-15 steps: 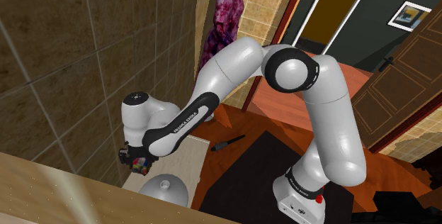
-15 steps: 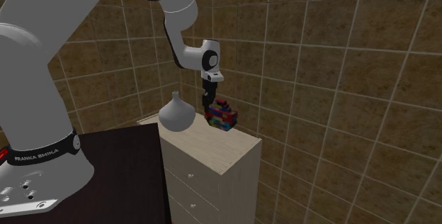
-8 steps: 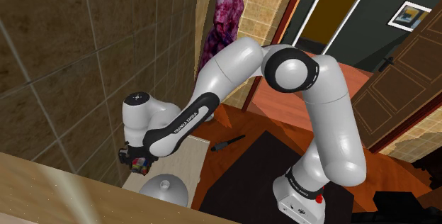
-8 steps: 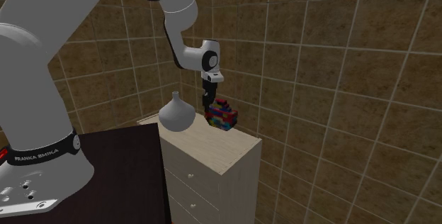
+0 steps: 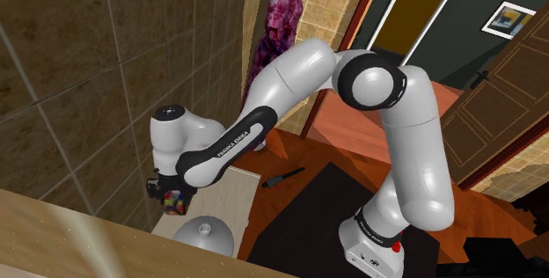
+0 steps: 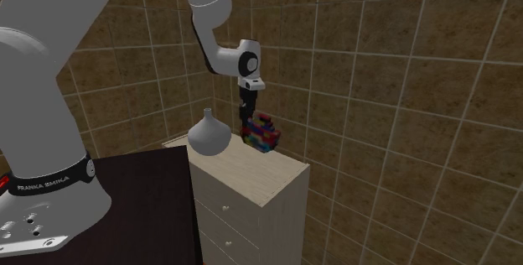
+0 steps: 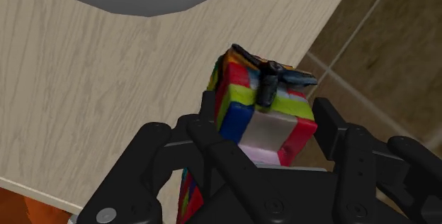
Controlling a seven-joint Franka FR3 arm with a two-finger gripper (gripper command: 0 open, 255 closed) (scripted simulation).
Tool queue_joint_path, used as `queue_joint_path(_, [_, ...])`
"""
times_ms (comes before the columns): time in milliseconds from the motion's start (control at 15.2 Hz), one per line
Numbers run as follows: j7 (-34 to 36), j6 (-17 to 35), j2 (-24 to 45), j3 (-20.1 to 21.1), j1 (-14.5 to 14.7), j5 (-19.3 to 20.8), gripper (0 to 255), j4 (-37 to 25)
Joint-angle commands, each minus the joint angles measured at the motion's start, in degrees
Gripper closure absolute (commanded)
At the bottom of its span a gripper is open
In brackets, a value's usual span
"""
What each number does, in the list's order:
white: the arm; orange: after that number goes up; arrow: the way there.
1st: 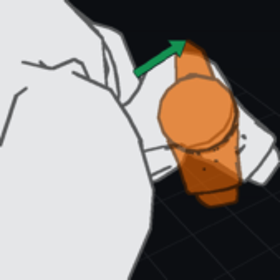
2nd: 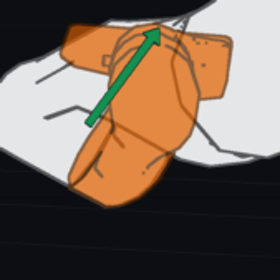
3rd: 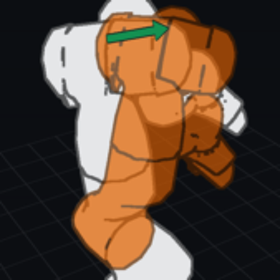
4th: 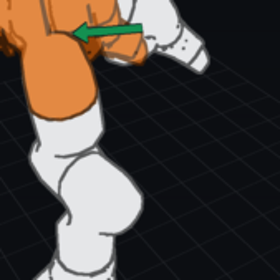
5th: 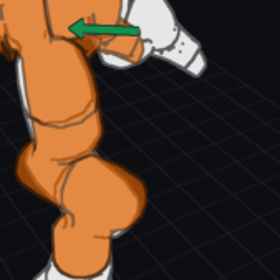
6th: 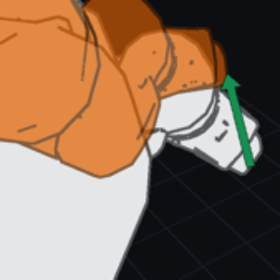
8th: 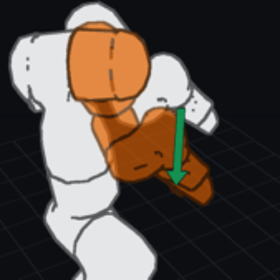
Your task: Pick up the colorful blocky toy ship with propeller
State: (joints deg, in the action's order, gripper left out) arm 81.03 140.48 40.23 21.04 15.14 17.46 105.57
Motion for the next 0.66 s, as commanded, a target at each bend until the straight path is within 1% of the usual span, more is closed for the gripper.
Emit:
queue_joint_path(0, [-0.2, -0.8, -1.4, 0.5, -0.3, -0.5, 255, 0.5])
queue_joint_path(462, [-1.1, -4.2, -5.5, 2.1, -1.5, -2.2, 255, 1.1])
queue_joint_path(594, [-1.1, -4.3, -5.6, 2.1, -1.5, -2.2, 255, 1.1])
